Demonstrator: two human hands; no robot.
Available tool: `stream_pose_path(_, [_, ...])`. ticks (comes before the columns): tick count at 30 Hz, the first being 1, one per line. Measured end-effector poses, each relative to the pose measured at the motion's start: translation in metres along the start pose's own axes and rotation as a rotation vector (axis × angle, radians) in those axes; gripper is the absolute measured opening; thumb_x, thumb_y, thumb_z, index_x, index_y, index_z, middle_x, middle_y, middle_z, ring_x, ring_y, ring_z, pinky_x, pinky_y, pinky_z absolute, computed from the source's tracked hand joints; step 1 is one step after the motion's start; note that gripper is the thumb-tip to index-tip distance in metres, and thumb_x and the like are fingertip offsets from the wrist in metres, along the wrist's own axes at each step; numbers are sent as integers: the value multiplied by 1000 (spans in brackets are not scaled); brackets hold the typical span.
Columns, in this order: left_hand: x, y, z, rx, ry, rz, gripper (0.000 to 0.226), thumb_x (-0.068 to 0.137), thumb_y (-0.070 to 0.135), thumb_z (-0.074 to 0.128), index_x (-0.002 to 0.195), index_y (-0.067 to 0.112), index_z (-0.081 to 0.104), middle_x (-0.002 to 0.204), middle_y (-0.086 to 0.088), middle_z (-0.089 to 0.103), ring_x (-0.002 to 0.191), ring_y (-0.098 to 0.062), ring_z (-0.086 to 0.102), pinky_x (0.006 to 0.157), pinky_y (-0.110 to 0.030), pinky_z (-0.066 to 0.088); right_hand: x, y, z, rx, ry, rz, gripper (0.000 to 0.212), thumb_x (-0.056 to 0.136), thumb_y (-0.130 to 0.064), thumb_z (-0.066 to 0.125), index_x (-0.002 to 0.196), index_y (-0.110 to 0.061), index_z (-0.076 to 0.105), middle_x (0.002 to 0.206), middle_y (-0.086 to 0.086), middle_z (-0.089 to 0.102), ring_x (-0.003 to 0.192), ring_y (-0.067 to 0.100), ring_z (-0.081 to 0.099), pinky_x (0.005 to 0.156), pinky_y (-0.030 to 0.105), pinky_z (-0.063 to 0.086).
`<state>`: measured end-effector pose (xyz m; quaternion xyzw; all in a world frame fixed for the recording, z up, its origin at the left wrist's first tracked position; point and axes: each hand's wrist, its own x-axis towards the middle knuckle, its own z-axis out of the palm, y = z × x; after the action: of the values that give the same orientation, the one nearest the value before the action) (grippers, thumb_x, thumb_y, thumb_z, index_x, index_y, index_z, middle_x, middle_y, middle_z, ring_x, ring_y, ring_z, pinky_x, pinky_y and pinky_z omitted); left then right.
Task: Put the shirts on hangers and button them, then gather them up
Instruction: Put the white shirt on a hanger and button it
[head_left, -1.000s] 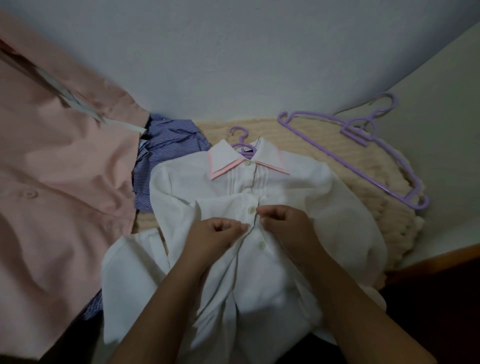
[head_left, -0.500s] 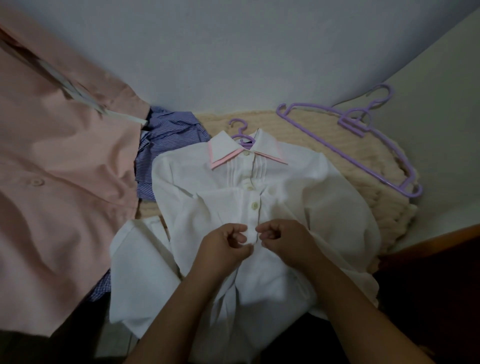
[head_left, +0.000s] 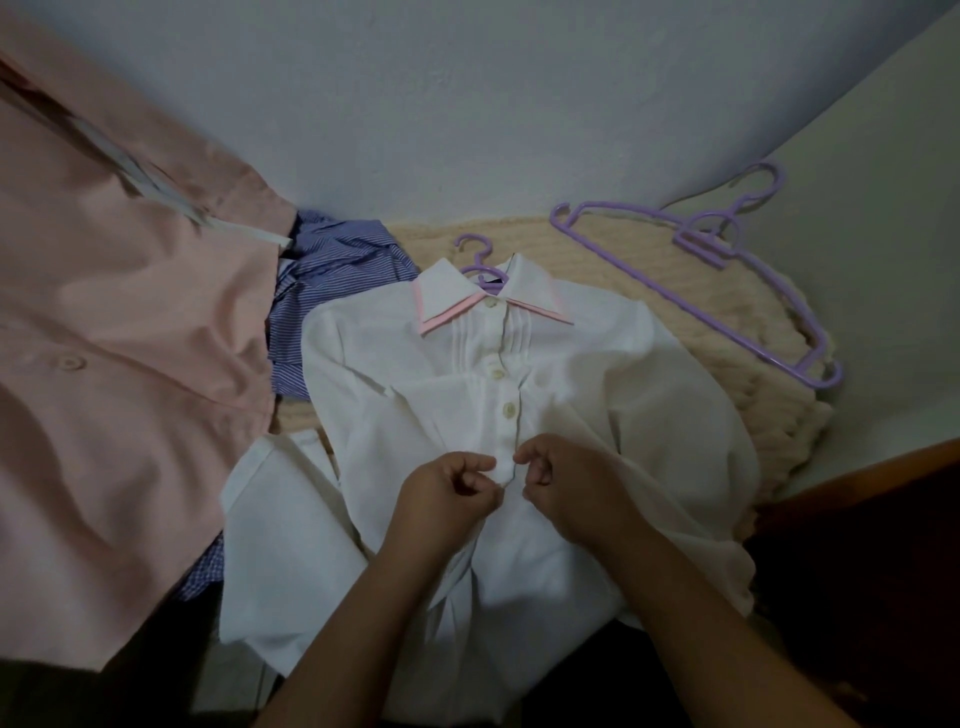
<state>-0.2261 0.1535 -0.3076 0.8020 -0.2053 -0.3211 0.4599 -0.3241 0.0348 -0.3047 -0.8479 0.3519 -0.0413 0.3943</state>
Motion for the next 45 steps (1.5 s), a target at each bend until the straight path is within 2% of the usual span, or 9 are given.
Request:
stream_pose_path(7, [2,10,-7,-418,29,-119,21,83,4,70,102,12,68,74,-7,66,43,-5,46,38,-15,35,9,-26,0,508,110,205,32,74,5,68,75,-25,56,68,0,62,64,14,61,61,28,53])
stream_pose_path(16, [2,9,-6,-408,36,-52,22,82,-1,70,102,7,68,78,-11,68,50,-3,53,51,-13,45,8,-28,-2,967,42,371,26,75,18,63,83,-6,56,74,11,60,64,20,61,62,32,57])
stream_pose_path(19, [2,9,-3,-365,38,-23,22,82,-1,70,102,7,69,77,-15,68,63,-8,60,68,-21,51,5,-27,-1,978,38,355,26,76,18,62,82,-6,55,72,10,59,64,19,60,62,31,56])
stream_pose_path(23, [0,11,-2,-407,23,-34,19,84,-4,65,101,5,68,69,-9,63,40,1,43,43,-9,36,6,-25,3,924,60,324,25,75,17,63,80,-6,55,71,10,61,63,19,61,62,31,56])
stream_pose_path(28, [-1,9,-3,-478,30,-76,19,87,2,64,105,10,67,64,-2,67,42,-5,43,41,-15,35,2,-20,6,690,141,144,32,76,12,64,68,-18,61,64,-4,65,62,9,63,61,22,54])
stream_pose_path(32, [1,8,-4,-525,9,-96,27,81,-1,70,106,6,64,81,-15,72,63,-18,58,57,-25,46,-2,-22,6,491,122,11,41,82,4,62,69,-34,68,83,-6,63,78,4,64,71,16,52])
stream_pose_path(35, [3,8,-4,-502,1,-83,28,77,-2,74,103,5,63,72,-7,69,54,-9,57,52,-21,45,-2,-26,-1,375,40,-3,23,87,3,57,90,-12,73,80,-18,59,69,-13,58,66,2,43])
stream_pose_path(38, [3,8,-1,-451,1,-65,27,77,-1,74,100,6,63,72,-8,69,51,-7,57,50,-18,43,0,-27,-4,312,-9,16,23,87,1,55,101,-8,72,86,-10,59,71,-10,54,64,-2,39])
stream_pose_path(45, [2,10,1,-394,18,-25,20,79,3,74,97,7,65,75,-10,70,51,-3,58,49,-13,43,2,-25,2,569,83,196,19,83,-2,64,99,-10,73,95,2,71,79,3,66,73,11,52])
